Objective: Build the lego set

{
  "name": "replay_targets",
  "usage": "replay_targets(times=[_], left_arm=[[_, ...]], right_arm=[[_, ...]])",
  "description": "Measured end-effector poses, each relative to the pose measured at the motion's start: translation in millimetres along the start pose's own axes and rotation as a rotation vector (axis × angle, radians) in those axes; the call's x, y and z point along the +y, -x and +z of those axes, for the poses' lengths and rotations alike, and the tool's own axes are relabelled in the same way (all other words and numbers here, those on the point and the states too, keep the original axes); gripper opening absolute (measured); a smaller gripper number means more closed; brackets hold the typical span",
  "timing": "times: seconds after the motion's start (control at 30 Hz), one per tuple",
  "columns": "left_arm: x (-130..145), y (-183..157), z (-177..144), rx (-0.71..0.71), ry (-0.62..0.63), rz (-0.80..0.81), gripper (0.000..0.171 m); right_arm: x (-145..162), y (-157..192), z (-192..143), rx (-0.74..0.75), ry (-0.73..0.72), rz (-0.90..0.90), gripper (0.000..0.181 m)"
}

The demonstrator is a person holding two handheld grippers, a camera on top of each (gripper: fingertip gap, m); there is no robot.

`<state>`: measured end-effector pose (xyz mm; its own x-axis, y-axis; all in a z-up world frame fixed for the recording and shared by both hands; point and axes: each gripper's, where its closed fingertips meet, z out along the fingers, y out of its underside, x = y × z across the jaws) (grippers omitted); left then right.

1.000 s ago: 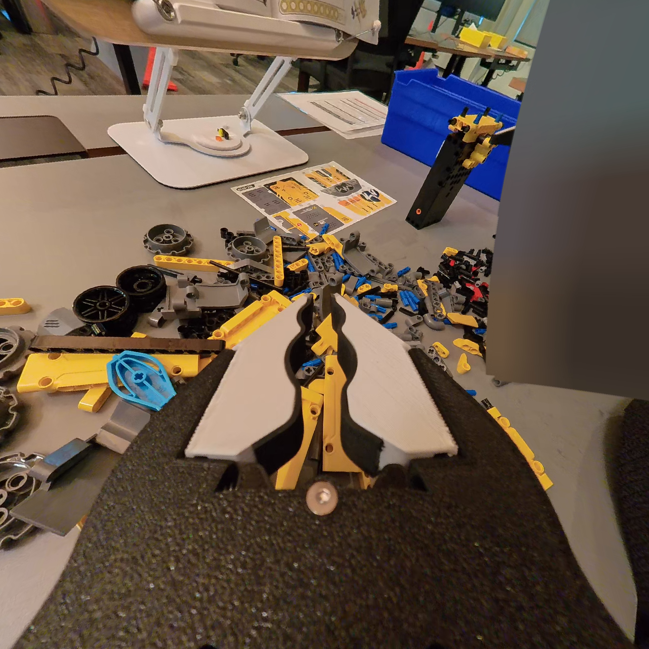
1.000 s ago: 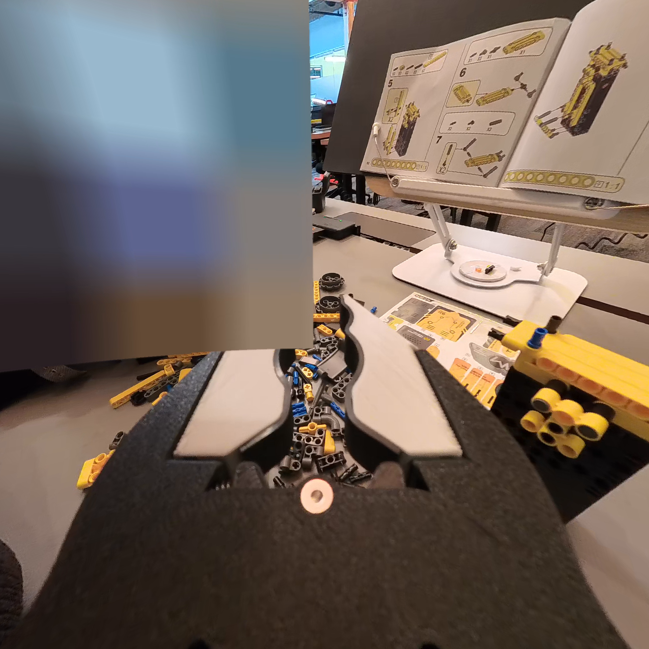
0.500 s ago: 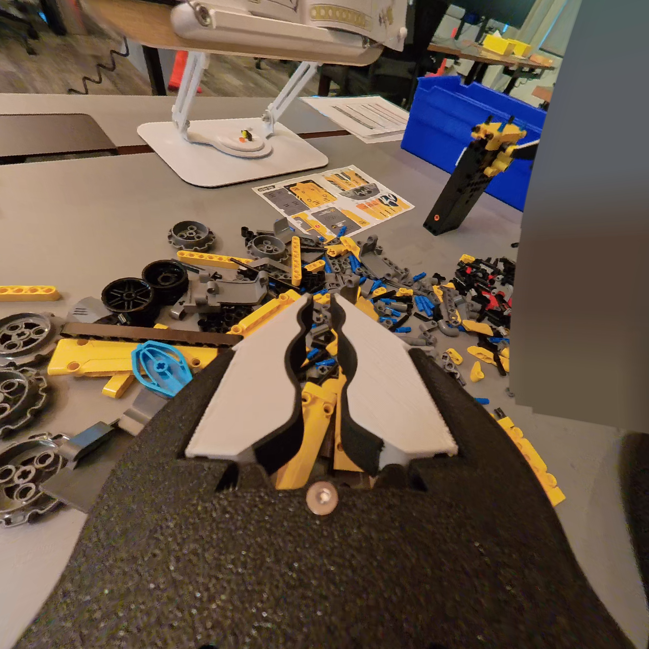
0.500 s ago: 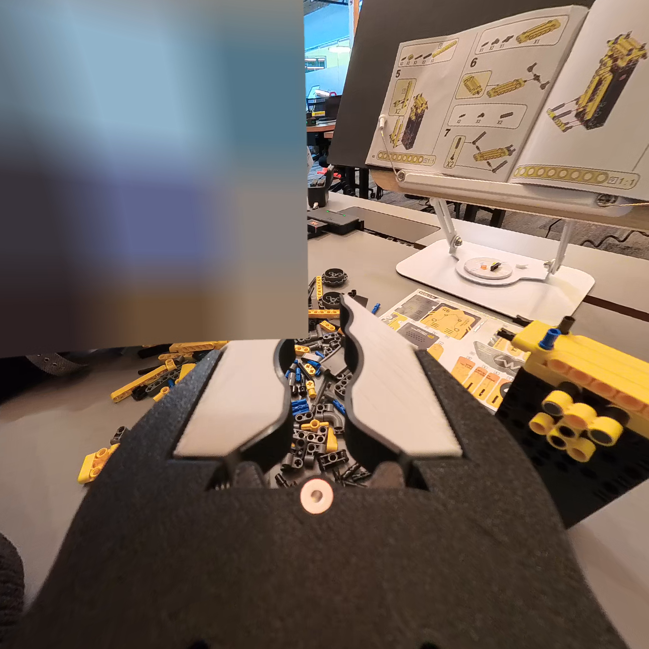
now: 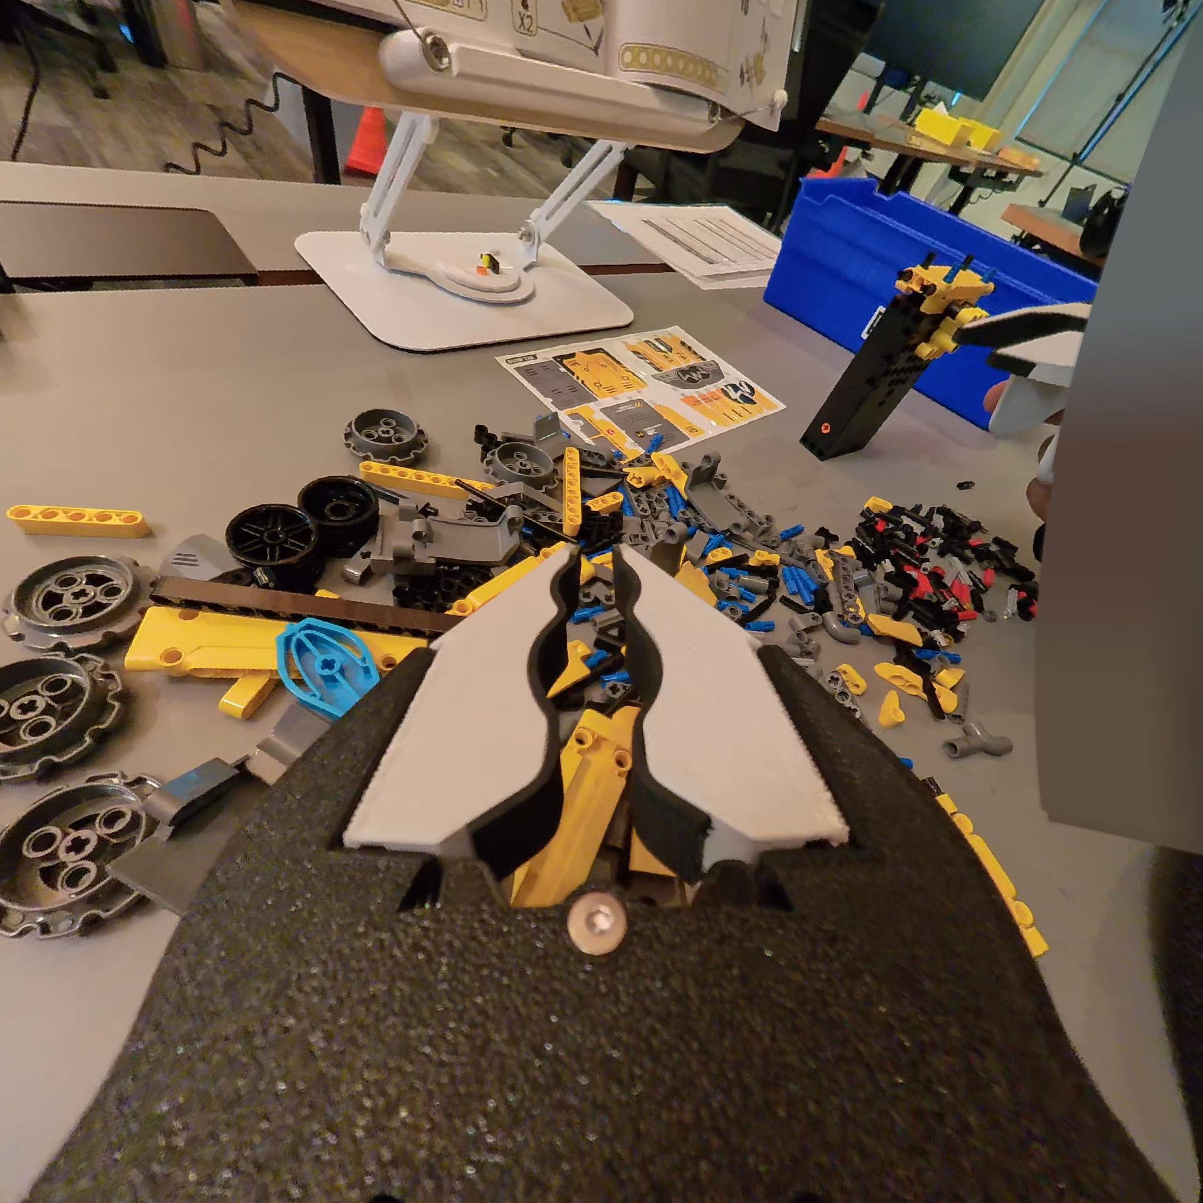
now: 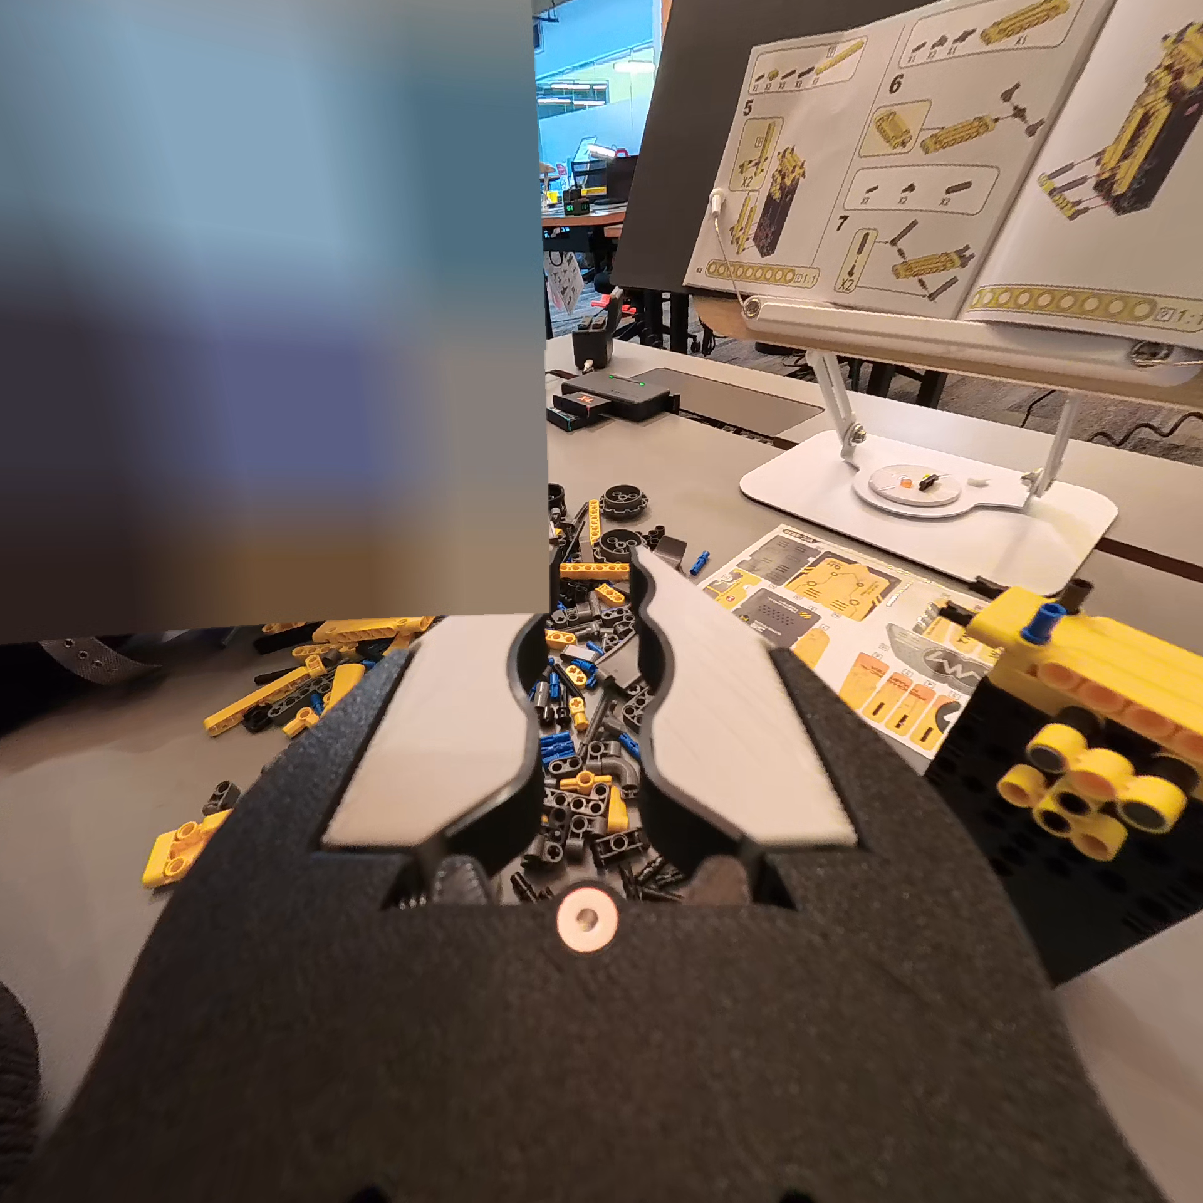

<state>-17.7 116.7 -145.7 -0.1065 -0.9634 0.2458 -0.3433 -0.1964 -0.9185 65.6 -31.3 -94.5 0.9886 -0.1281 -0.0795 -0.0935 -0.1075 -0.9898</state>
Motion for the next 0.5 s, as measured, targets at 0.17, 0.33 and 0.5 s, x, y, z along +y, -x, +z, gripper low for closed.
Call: replay_targets(times=[0.17, 0.33, 0.5], left_arm=[[-1.5, 3.2, -1.3, -0.012, -0.010, -0.012, 0.009], [-1.1, 3.9, -1.1, -0.022, -0.007, -0.003, 0.009], [-2.5, 6.2, -2.1, -0.035, -0.016, -0.005, 0.009]], right_arm=[[1.5, 1.0, 1.0, -0.003, 0.007, -0.003, 0.021], [2.7, 1.3, 1.9, -0.005, 0.012, -0.002, 0.021], [3.5, 1.7, 2.4, -0.007, 0.016, -0.004, 0.021]])
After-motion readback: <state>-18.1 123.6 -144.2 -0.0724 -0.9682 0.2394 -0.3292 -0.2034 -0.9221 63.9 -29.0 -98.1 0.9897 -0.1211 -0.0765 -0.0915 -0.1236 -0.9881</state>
